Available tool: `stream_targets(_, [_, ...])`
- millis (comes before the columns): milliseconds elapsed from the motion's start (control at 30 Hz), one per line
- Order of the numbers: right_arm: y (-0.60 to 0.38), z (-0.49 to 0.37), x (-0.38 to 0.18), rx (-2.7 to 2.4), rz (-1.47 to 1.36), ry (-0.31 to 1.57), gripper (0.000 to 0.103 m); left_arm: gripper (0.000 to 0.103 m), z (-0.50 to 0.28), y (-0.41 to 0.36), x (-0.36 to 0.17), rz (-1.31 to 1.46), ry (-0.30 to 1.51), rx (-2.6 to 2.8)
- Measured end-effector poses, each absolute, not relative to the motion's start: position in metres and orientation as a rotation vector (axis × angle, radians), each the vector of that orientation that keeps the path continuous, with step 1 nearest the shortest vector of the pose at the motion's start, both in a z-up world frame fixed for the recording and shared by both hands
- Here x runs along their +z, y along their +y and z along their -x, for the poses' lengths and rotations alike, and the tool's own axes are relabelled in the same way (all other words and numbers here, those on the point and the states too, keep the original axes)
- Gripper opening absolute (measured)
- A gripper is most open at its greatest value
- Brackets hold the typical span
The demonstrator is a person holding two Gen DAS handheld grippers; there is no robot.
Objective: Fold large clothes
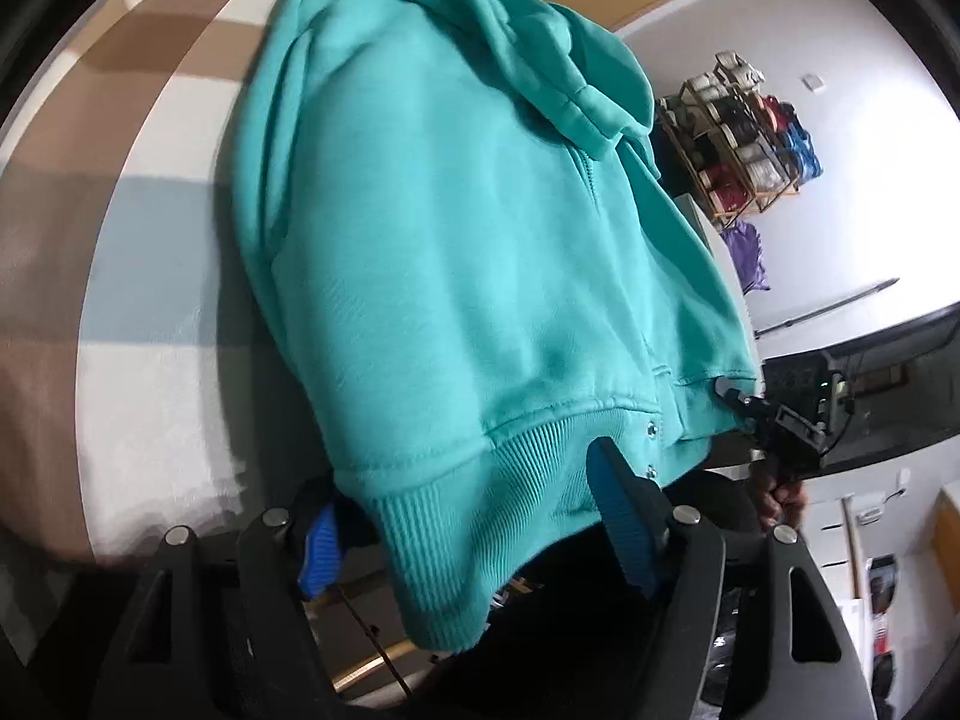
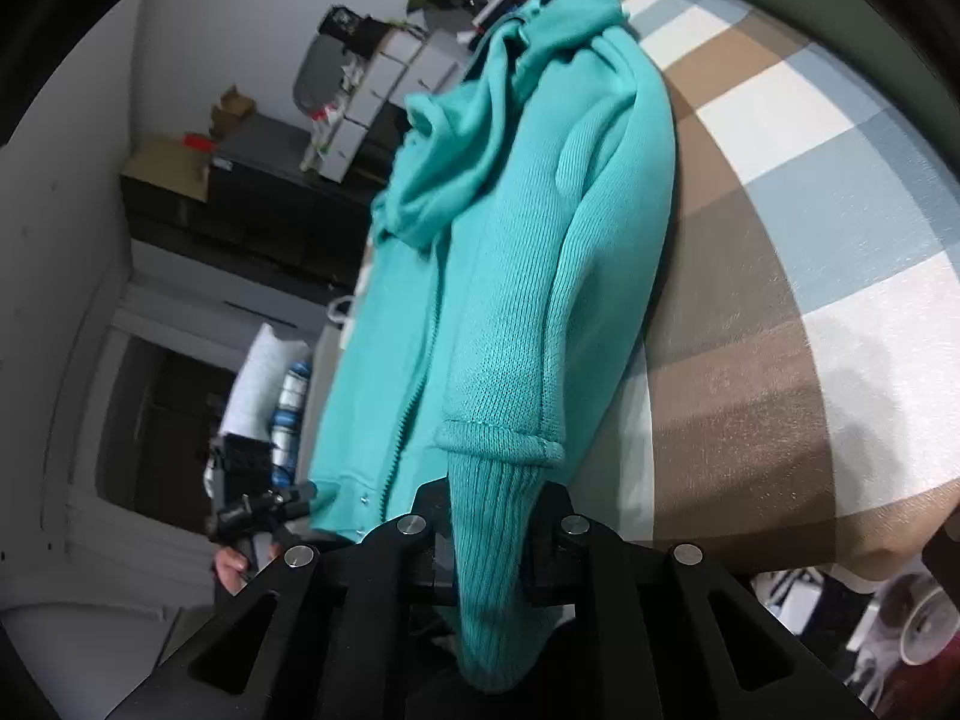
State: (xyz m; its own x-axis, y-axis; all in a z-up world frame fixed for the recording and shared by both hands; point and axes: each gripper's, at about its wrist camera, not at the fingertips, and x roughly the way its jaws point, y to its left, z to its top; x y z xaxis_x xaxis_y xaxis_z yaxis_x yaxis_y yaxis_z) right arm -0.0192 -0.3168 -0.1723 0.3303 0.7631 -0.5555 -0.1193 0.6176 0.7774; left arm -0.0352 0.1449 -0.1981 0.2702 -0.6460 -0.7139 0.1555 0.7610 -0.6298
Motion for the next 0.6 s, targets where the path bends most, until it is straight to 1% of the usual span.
stream_targets(33, [-0.316,0.020,-0.169,0.631,-0.686,1.086,0.010,0.018,0.033,0.142,-0.203,0.448,1.230,-0.536])
stream_targets(67, [-0.316,0.021,-0.166,0.615,-0.660,1.077,0.008,0.008,0.035,0.145,-0.206,0.441,1.256,-0.526])
stream_targets(200, [-0.328,0.043,-0.144,0.571,-0.609,0.977,0.006,0.008,0.048,0.152,-0.204,0.444,1.232,-0.495])
stream_targets(367, [-0.332,0.070,-0.141,0.573,-0.619,0.969,0.006,0.008,0.074,0.155,-0.199,0.429,1.236,-0.529])
stream_targets(500, [-0.338,0.101,-0.128,0.604,-0.651,0.940,0.006,0.008,0.093,0.160,-0.177,0.475,1.190,-0.595])
stream_targets(600, [-0.344,0.111,-0.101,0.639,-0.675,0.860,0.006,0.008,0.085,0.163,-0.152,0.502,1.146,-0.648])
